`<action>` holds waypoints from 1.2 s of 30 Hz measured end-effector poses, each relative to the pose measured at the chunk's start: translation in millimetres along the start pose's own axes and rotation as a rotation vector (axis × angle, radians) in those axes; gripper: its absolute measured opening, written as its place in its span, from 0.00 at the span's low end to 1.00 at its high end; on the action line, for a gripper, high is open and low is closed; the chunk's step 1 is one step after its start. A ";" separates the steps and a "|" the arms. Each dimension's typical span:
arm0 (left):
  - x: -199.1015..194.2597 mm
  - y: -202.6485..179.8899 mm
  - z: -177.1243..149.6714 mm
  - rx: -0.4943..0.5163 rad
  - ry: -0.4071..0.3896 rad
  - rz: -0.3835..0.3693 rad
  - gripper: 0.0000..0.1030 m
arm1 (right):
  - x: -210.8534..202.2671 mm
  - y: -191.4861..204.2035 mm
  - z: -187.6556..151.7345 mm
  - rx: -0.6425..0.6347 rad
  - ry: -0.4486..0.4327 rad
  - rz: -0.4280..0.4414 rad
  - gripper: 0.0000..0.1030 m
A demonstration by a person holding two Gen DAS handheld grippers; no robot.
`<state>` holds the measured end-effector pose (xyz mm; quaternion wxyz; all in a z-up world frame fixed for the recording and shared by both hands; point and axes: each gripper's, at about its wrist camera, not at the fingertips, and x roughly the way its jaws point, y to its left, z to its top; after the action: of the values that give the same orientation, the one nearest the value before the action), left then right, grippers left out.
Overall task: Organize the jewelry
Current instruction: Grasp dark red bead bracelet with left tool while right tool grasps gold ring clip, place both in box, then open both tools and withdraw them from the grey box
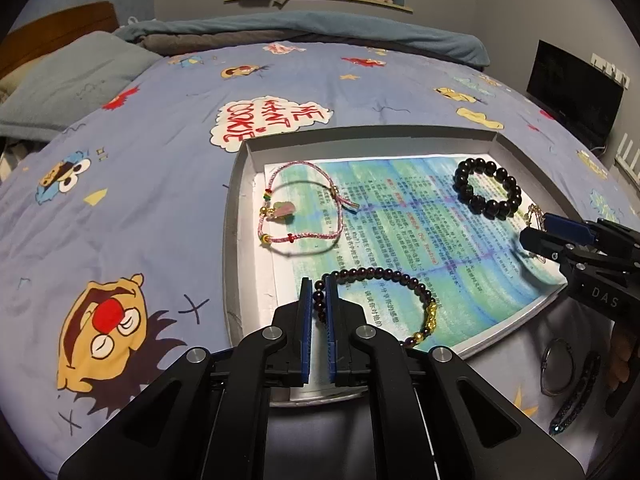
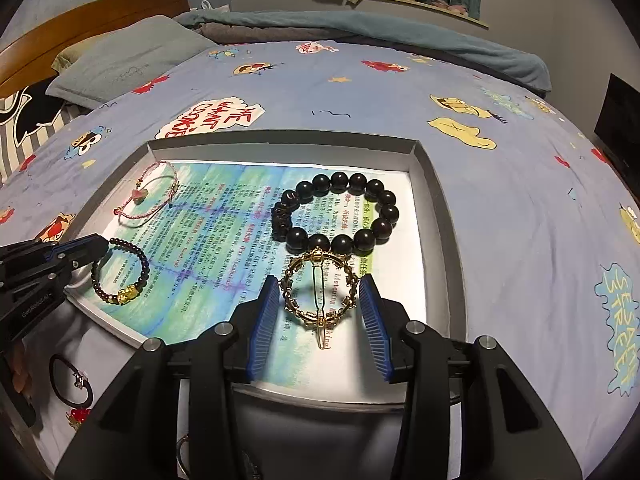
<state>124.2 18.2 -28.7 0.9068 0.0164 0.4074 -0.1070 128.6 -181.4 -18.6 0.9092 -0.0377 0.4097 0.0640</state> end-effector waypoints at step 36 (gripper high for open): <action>-98.0 -15.4 -23.3 0.061 -0.148 0.036 0.90 | -123.0 -35.1 -31.7 0.043 -0.250 0.006 0.94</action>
<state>40.7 23.6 29.3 0.9353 0.0433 0.3356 -0.1037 29.6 -230.4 53.3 0.9535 -0.0087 0.2947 0.0622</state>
